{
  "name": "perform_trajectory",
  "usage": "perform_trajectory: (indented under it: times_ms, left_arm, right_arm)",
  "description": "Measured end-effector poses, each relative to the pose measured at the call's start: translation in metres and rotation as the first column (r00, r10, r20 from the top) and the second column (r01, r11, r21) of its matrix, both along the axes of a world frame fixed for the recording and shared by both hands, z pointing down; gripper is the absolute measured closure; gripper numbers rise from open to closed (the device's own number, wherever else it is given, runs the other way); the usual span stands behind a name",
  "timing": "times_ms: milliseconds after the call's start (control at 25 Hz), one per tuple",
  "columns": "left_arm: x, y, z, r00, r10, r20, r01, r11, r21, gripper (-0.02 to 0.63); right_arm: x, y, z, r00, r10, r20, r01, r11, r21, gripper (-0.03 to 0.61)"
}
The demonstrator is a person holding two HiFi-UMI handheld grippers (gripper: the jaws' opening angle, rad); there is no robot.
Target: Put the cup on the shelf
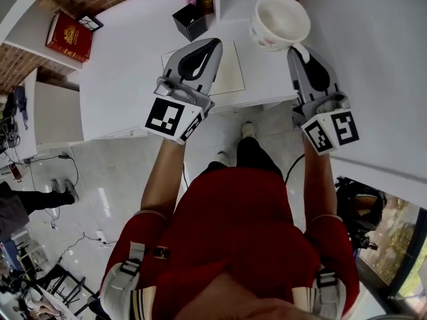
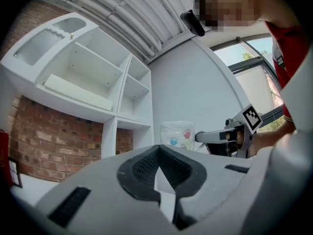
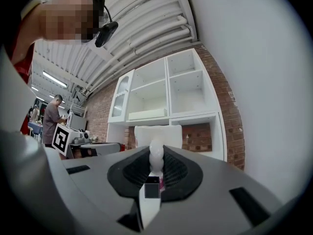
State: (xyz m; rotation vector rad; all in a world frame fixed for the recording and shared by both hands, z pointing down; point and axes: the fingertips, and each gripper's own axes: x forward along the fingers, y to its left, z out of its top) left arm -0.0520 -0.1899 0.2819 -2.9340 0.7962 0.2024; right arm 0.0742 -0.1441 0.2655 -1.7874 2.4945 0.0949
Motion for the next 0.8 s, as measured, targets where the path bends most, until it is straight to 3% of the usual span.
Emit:
perform_trajectory:
  times_ms: [800]
  left_arm:
    - [0.086,-0.118,0.008,0.981,-0.193,0.023,0.194,0.981,-0.009,0.611]
  right_arm:
    - [0.090,-0.142,0.014,0.986,-0.166,-0.013,0.166,0.986,-0.007,0.543]
